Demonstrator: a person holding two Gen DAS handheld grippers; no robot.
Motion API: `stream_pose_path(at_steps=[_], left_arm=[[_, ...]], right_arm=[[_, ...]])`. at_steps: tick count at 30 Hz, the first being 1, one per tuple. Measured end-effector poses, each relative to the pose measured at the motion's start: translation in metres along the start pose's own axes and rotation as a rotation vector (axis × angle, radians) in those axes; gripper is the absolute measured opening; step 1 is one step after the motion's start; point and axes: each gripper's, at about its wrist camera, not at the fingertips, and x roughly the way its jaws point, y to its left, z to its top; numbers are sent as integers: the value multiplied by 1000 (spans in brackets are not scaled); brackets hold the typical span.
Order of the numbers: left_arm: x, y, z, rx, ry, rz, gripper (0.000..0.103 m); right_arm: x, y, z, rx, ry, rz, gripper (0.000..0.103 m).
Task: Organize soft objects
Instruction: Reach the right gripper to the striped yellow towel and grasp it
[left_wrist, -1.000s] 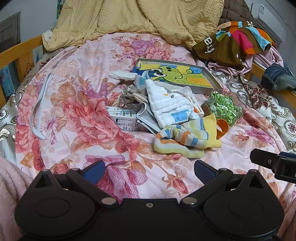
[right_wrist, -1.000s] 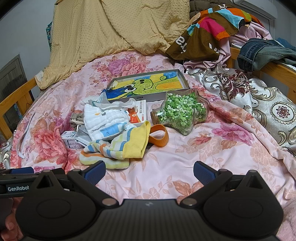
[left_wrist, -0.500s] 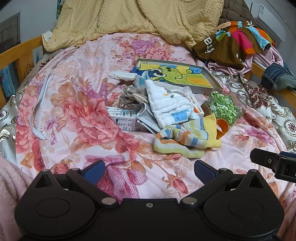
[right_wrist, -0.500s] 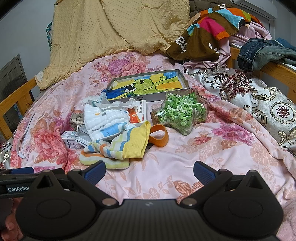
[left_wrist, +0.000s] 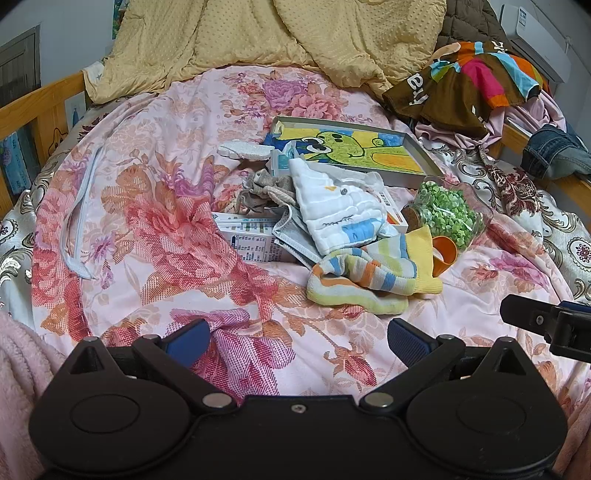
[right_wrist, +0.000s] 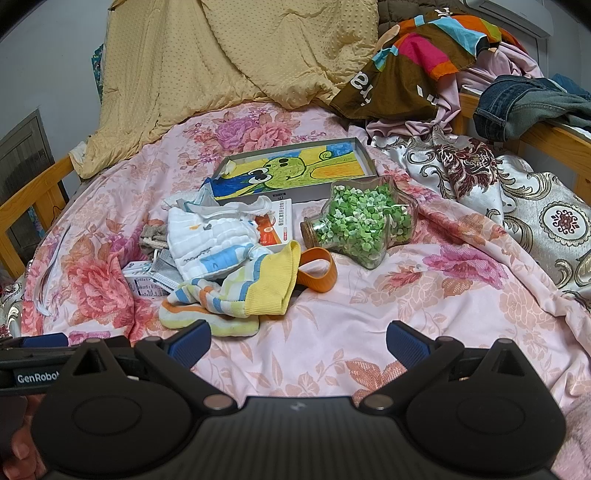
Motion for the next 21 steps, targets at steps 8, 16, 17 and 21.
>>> stream_pose_path(at_steps=[8, 16, 17, 21], left_arm=[[2, 7, 9, 1, 28, -7, 102], [13, -12, 39, 198, 11, -74, 102], [15, -15, 43, 238, 8, -86, 102], [30, -31, 55, 368, 11, -145, 102]], right_arm=[[4, -14, 5, 72, 41, 50, 103], [18, -27, 30, 47, 76, 82, 103], [22, -27, 35, 27, 76, 76, 103], [38, -34, 58, -41, 91, 68, 103]])
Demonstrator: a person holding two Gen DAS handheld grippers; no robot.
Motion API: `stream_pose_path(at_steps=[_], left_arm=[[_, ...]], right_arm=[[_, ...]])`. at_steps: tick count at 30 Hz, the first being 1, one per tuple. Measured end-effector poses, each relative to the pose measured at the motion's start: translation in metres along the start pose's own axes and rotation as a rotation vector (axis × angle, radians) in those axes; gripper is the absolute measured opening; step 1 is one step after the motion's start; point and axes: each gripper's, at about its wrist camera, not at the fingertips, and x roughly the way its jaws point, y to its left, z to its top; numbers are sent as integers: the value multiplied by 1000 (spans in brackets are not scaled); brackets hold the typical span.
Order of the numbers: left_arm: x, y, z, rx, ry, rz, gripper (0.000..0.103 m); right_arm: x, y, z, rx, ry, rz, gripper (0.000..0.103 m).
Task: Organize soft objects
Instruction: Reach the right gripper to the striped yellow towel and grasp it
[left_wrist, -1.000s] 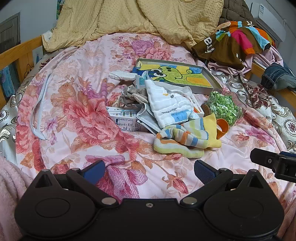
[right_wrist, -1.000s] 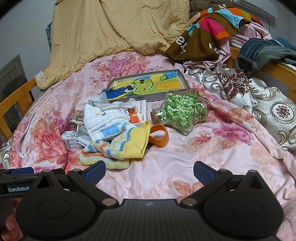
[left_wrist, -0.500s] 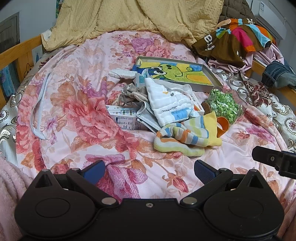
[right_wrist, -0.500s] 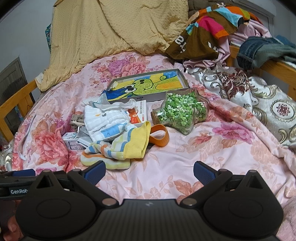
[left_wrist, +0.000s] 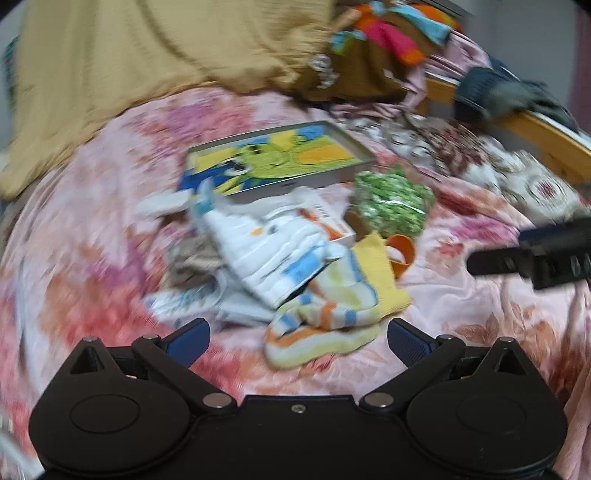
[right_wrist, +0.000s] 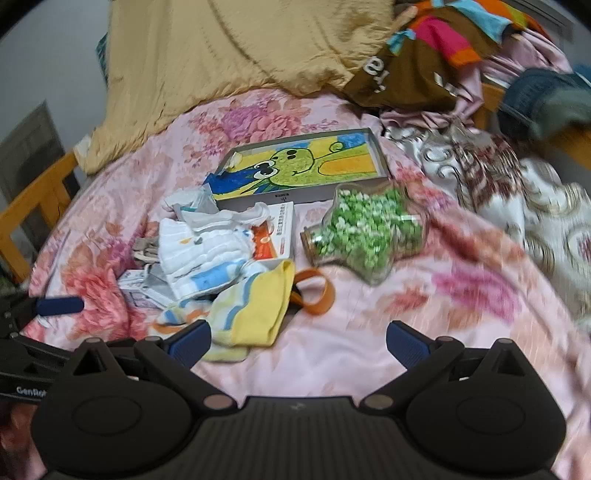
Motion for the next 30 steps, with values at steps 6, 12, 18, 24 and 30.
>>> stream_pose_path(at_steps=[6, 12, 18, 24, 30], left_arm=[[31, -15, 10, 153, -1, -66, 102], [59, -32, 13, 297, -6, -72, 102], [80, -38, 10, 357, 18, -64, 99], [95, -38, 5, 393, 81, -97, 87], [106, -34, 5, 369, 107, -134, 73]], right_arm=[[28, -11, 29, -116, 27, -32, 103], [60, -8, 35, -293, 91, -51, 103], [83, 9, 24, -513, 95, -76, 103], [110, 17, 10, -682, 110, -47, 98], [129, 26, 3, -757, 115, -37, 86]])
